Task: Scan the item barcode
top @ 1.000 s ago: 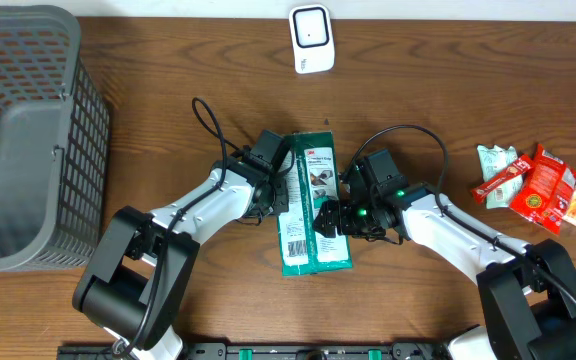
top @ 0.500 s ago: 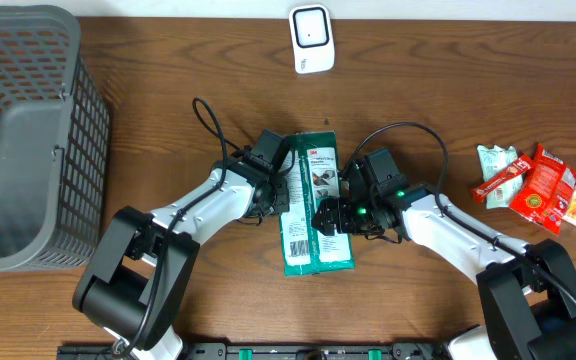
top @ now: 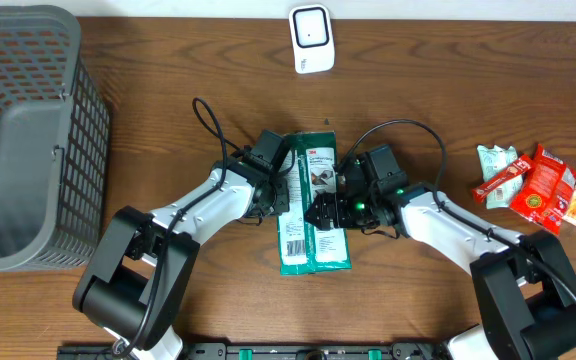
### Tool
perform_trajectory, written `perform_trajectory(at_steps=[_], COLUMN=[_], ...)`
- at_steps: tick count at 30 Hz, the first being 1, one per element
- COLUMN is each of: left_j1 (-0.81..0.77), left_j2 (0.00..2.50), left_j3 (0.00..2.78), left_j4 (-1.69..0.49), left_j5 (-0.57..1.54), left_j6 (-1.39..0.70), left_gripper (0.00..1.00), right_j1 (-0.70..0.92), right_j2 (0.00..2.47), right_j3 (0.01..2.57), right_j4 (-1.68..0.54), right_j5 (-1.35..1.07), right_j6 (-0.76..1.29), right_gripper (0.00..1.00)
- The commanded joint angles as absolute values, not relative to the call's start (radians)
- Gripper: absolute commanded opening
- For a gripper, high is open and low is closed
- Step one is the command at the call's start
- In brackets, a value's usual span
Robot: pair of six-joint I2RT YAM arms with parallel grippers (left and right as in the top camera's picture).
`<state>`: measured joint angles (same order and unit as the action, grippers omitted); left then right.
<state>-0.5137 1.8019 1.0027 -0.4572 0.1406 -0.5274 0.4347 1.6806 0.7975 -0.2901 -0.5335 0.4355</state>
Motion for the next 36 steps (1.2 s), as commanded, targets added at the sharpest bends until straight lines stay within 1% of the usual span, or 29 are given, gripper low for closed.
perform_trajectory(at_steps=[1,9,11,15,21,24,28,29,30,36], left_j1=[-0.519,-0.519,-0.519,-0.519,-0.519,-0.519,-0.519,-0.519,-0.519,-0.519], left_j2=[1.835,1.835,1.835,1.835,1.835,1.835,1.835,1.835,1.835,1.835], left_j3=[0.97,0.97,0.97,0.97,0.97,0.97,0.97,0.97,0.97,0.97], left_j4=[-0.465,-0.465,-0.465,-0.465,-0.464,-0.464,-0.464,-0.463,-0.461,-0.461], left_j5=[0.149,0.149,0.15,0.15,0.149,0.149,0.149,0.149,0.149,0.149], left_j6=[-0.537,-0.537,-0.537,-0.537,-0.537,-0.537,-0.537,-0.537,-0.537,-0.537], left_gripper=[0.21,0.21,0.21,0.21,0.21,0.21,0.21,0.21,0.21,0.21], right_j1=[0.418,0.385,0.387,0.387,0.387,0.387,0.387,0.387,0.387,0.389], right_j2=[1.713,1.713,1.713,1.713,1.713,1.713,1.713,1.713,1.713,1.713], right_j3=[0.787,0.746,0.714,0.657,0.636,0.636,0.636,0.635,0.633,0.632], right_j4=[-0.3,-0.27,-0.208,-0.12,-0.03,0.028,0.046,0.059,0.087,0.117], right_j5=[-0.545,-0.59,-0.642,-0.65,-0.735,-0.822,-0.816,-0.817,-0.817,-0.817], right_j6=[0.415,0.402,0.403,0.424,0.433,0.433,0.432,0.433,0.433,0.441], right_gripper=[0.86,0.83,0.81,0.75,0.7,0.61,0.56,0.53,0.48,0.45])
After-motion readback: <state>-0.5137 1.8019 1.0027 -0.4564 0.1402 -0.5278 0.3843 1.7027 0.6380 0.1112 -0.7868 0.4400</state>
